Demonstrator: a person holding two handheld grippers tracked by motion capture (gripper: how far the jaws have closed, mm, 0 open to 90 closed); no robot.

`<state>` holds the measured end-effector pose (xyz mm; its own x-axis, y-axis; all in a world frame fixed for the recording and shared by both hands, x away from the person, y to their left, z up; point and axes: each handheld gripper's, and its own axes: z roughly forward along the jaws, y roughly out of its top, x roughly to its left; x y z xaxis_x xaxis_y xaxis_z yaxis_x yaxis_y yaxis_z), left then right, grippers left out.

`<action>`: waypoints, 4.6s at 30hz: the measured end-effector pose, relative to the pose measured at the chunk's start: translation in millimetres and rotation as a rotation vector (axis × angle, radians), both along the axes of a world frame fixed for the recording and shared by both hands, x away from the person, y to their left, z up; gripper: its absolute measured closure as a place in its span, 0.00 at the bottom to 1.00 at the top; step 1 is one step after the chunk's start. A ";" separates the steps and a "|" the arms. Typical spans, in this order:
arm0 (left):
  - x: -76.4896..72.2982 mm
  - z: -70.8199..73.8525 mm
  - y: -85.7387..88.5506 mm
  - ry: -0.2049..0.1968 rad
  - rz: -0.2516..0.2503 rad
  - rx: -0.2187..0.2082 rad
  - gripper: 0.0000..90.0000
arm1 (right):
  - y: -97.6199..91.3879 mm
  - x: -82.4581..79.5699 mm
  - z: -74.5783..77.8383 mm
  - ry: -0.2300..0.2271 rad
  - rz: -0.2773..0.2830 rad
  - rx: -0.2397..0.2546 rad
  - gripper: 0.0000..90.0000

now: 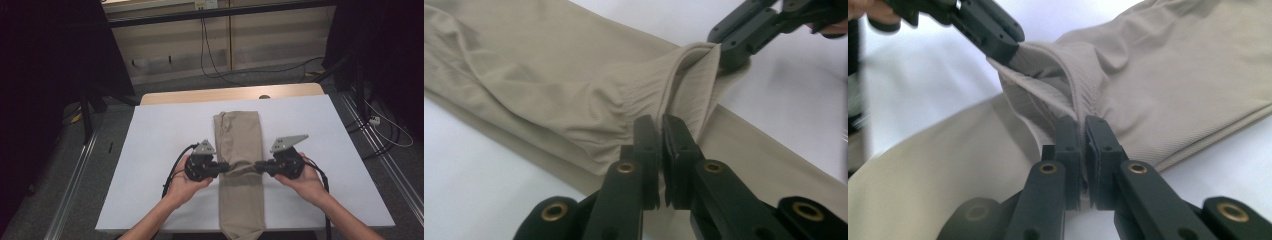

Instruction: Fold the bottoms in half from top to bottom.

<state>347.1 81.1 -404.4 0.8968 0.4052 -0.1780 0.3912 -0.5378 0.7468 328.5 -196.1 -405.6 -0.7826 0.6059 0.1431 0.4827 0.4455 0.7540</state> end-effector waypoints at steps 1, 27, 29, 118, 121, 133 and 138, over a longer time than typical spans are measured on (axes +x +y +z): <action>-7.1 -0.4 1.2 -0.003 -0.008 0.006 0.96 | 0.9 -11.5 -1.7 0.006 0.021 -0.004 0.95; -66.7 -8.2 18.3 0.009 -0.072 0.024 0.55 | 11.4 -92.9 -15.2 0.032 0.081 0.028 0.51; -44.6 -2.6 19.9 -0.033 -0.008 0.024 0.48 | 3.9 -77.0 -4.8 -0.020 0.043 0.056 0.45; 223.8 55.4 1.3 -0.047 0.541 -0.187 0.97 | -26.1 213.3 67.8 -0.083 -0.458 0.136 0.97; 231.2 63.0 -2.3 -0.058 0.547 -0.188 0.97 | -26.8 224.3 78.3 -0.092 -0.466 0.131 0.97; 229.2 31.8 -0.1 -0.063 0.576 -0.058 0.40 | -26.8 227.4 56.5 -0.071 -0.522 0.072 0.51; 193.1 28.5 8.3 -0.115 0.530 -0.057 0.24 | -19.4 180.4 49.7 -0.079 -0.393 0.081 0.56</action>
